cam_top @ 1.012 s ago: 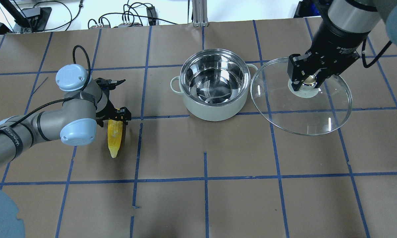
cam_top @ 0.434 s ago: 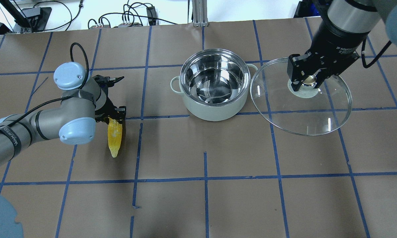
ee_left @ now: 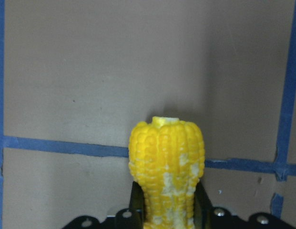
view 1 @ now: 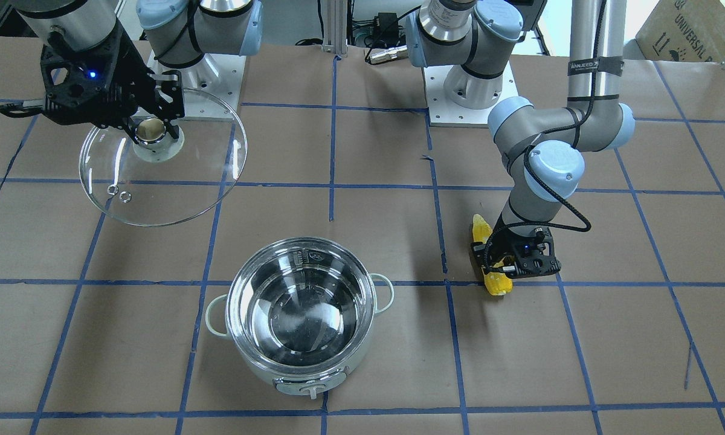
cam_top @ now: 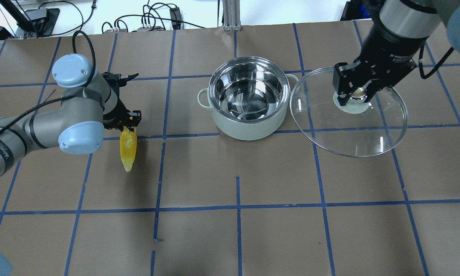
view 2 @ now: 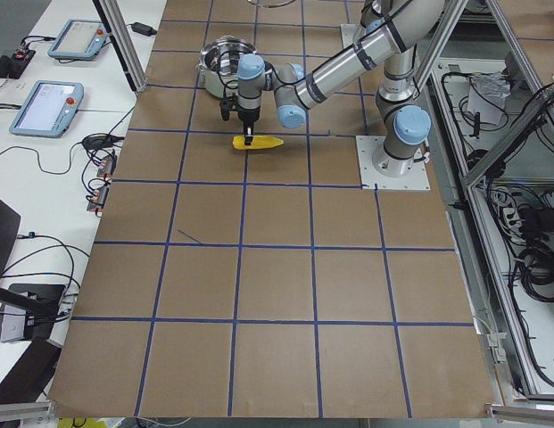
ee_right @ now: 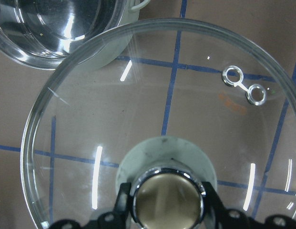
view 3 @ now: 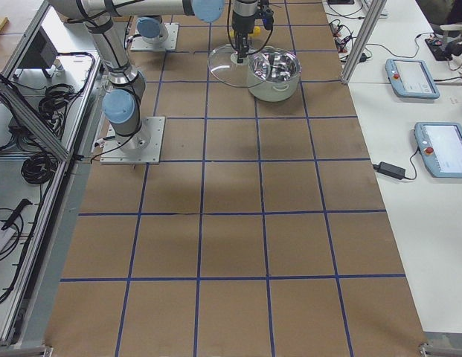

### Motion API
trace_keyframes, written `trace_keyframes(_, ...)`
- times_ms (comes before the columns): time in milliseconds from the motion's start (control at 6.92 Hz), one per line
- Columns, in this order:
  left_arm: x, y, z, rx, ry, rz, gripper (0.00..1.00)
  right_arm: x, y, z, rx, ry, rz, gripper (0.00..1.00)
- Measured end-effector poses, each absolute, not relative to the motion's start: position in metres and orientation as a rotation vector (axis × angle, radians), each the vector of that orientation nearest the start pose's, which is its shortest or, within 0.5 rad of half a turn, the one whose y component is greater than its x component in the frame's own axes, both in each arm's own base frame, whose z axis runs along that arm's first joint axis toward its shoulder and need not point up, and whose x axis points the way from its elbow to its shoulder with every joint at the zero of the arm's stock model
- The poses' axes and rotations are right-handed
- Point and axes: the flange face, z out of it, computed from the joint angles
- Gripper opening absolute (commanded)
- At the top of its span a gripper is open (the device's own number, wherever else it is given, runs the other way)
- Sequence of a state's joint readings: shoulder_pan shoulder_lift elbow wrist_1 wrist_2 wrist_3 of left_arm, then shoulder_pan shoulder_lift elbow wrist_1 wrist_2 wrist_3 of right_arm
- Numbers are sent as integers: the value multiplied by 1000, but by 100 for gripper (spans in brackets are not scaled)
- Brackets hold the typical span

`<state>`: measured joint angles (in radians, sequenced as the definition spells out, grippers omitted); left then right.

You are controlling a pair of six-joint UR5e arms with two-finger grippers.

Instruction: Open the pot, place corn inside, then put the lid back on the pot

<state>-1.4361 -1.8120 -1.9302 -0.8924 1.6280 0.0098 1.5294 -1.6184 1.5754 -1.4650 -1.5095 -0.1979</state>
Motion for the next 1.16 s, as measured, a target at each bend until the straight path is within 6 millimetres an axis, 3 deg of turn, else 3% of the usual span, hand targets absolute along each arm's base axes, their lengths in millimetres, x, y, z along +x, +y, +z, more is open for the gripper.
trace_keyframes(145,-65,-558,315,-247,3071,-73,4,120,-470,498,-237,3063,84,39)
trace_keyframes(289,-90,-569,371,-282,3070,-37,4,120,-470,498,-237,3062,84,36)
trace_keyframes(434,-126,-579,418,-312,3066,-16,4,120,-470,498,-238,3062,84,35)
trace_keyframes(578,-163,-585,446,-349,3062,-12,4,120,-470,499,-238,3061,82,33)
trace_keyframes(723,-201,-589,456,-403,3061,-18,4,120,-471,499,-238,3060,80,32)
trace_keyframes(867,-241,-590,452,-455,3062,-24,4,120,-471,499,-237,3059,79,32)
trace_keyframes(1156,-301,-592,429,-545,3096,-38,4,121,-471,499,-237,3059,78,32)
